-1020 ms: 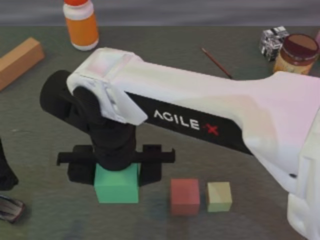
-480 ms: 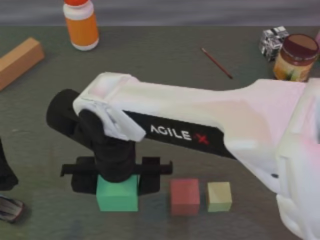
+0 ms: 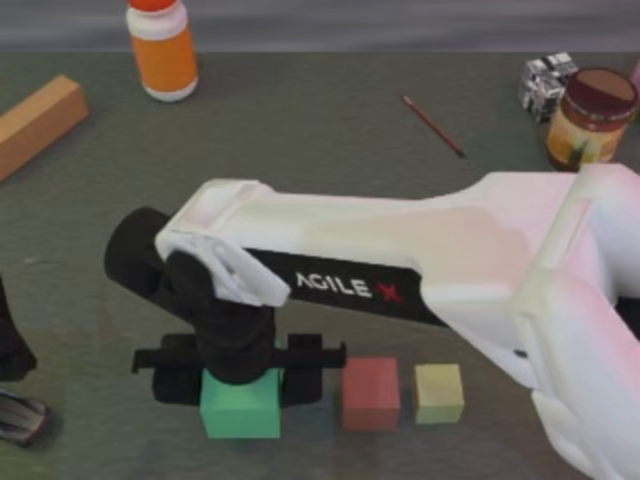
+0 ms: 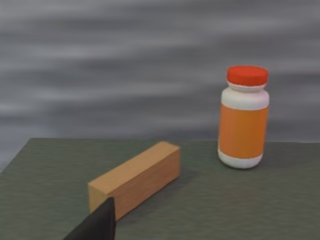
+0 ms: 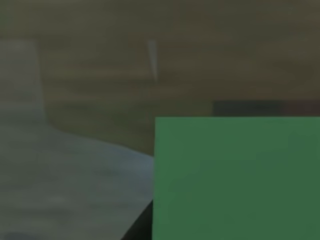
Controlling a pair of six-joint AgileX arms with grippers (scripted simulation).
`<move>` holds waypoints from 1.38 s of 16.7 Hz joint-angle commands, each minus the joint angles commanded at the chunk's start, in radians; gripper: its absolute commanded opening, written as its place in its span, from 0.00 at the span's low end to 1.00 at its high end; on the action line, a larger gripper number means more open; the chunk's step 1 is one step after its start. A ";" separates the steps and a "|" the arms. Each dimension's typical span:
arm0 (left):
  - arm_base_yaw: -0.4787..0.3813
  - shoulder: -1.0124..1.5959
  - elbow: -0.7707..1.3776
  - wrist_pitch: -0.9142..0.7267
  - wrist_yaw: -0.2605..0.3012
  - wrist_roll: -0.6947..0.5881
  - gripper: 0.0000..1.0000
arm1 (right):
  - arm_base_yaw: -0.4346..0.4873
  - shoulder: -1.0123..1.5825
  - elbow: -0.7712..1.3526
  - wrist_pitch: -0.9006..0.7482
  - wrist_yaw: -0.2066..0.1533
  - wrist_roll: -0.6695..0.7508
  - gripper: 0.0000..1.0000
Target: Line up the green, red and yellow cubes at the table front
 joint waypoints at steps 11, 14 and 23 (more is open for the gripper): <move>0.000 0.000 0.000 0.000 0.000 0.000 1.00 | 0.000 0.000 0.000 0.000 0.000 0.000 0.90; 0.000 0.000 0.000 0.000 0.000 0.000 1.00 | 0.000 0.000 0.000 0.000 0.000 0.000 1.00; 0.000 0.000 0.000 0.000 0.000 0.000 1.00 | 0.001 -0.002 0.018 -0.018 0.000 -0.001 1.00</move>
